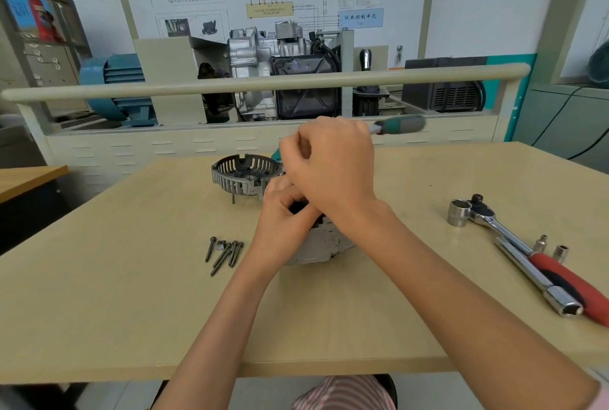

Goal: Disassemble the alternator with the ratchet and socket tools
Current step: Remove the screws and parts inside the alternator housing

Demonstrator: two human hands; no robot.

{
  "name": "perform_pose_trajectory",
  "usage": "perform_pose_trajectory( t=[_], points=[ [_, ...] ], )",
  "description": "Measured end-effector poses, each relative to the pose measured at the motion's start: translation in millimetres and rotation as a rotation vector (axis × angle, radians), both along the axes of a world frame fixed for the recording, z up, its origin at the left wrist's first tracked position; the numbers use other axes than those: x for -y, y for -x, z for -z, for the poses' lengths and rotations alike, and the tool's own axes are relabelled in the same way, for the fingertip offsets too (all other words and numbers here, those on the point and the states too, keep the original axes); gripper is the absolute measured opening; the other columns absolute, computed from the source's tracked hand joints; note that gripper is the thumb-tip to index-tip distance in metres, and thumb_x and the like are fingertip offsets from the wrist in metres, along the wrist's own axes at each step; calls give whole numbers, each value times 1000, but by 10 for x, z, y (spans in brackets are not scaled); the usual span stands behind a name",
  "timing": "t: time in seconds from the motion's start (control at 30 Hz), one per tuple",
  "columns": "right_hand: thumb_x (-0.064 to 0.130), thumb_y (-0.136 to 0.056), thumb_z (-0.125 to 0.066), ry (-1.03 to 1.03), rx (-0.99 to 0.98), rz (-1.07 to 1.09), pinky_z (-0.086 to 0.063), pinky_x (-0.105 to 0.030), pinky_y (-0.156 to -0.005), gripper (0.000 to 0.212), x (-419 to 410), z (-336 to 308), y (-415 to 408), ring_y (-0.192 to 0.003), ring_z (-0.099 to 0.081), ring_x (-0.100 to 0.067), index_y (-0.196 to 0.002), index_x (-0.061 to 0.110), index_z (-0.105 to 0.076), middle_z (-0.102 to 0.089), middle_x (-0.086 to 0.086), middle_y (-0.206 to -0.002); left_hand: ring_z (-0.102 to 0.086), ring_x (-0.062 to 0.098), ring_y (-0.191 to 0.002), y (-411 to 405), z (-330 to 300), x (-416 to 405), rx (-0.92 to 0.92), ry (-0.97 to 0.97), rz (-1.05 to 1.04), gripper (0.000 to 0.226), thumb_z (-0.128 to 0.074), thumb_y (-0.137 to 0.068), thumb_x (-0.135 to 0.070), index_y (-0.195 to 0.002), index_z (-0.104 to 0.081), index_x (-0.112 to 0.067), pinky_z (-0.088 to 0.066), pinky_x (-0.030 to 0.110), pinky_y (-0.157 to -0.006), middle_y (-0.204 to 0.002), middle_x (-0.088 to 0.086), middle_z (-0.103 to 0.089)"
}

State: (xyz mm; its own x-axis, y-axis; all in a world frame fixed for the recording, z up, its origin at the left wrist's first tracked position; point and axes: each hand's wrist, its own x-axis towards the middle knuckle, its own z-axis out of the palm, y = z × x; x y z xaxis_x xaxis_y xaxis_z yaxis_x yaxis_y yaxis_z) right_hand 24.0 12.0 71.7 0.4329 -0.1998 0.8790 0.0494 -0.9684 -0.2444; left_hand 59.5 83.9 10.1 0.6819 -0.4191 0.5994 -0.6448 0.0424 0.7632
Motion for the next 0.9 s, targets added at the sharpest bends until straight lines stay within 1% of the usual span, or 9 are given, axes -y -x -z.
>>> perform_pose_trajectory(
  t=[0.1, 0.17, 0.23, 0.3, 0.37, 0.47, 0.53, 0.73, 0.9],
  points=[
    [22, -86, -43, -235, 38, -433, -26, -26, -57, 48, 70, -46, 0, -43, -30, -10, -40, 16, -30, -29, 4, -39, -43, 3, -90, -42, -13, -61, 27, -63, 68, 21, -57, -81, -32, -64, -69, -36, -33, 20, -85, -82, 7, -56],
    [23, -89, -39, -414, 26, -642, -31, -31, -53, 53, 96, -59, 2, -43, -36, -21, -42, -1, -39, -36, -14, -40, -42, 4, -86, -73, -3, -76, 45, -71, 90, 27, -59, -87, -29, -65, -67, -43, -31, 19, -83, -75, -5, -51],
    [22, -90, -37, -476, 46, -698, -36, -35, -54, 54, 88, -46, 5, -45, -39, -27, -44, -5, -41, -39, -21, -43, -41, 3, -82, -92, 8, -70, 61, -46, 84, 32, -61, -88, -22, -67, -66, -44, -30, 19, -81, -70, -7, -47],
    [17, -91, -40, -402, 146, -585, -31, -36, -54, 50, 47, -6, -8, -46, -36, -27, -44, 0, -38, -36, -13, -42, -42, 7, -81, -88, 9, -50, 76, -19, 71, 26, -64, -85, -22, -66, -68, -40, -31, 24, -84, -74, 12, -52],
    [16, -88, -46, -217, 212, -279, -26, -30, -60, 42, 39, 48, -29, -51, -32, -17, -48, 14, -34, -33, 3, -47, -43, 7, -78, -86, 21, -19, 90, 12, 44, 24, -62, -80, -24, -58, -69, -33, -34, 29, -84, -72, 19, -54],
    [19, -80, -52, 7, 195, 172, -25, -29, -66, 21, 34, 137, -26, -61, -36, -16, -60, 13, -53, -46, 0, -58, -43, -4, -75, -67, 37, 19, 92, 50, 5, 7, -60, -72, -28, -68, -67, -28, -33, 27, -77, -65, -4, -51],
    [19, -78, -52, 13, 185, 177, -25, -30, -66, 19, 25, 144, -2, -62, -37, -16, -61, 12, -54, -48, -1, -59, -44, -3, -81, -67, 47, 26, 91, 61, 1, 9, -60, -70, -30, -63, -65, -31, -35, 27, -77, -69, -11, -51],
    [13, -79, -46, -151, 136, -421, -24, -26, -62, 37, 29, -11, 24, -50, -28, -12, -46, 17, -28, -25, 8, -43, -43, -1, -91, -64, -17, -71, 18, -44, 80, 26, -57, -78, -32, -60, -67, -50, -35, 23, -82, -86, 10, -56],
    [12, -84, -43, -430, 28, -720, -35, -40, -57, 44, 72, -54, 32, -54, -38, -35, -44, -6, -38, -38, -25, -47, -45, 14, -88, -69, 1, -75, 67, -59, 73, 21, -59, -80, -37, -62, -66, -45, -35, 32, -90, -82, 17, -52]
  ],
)
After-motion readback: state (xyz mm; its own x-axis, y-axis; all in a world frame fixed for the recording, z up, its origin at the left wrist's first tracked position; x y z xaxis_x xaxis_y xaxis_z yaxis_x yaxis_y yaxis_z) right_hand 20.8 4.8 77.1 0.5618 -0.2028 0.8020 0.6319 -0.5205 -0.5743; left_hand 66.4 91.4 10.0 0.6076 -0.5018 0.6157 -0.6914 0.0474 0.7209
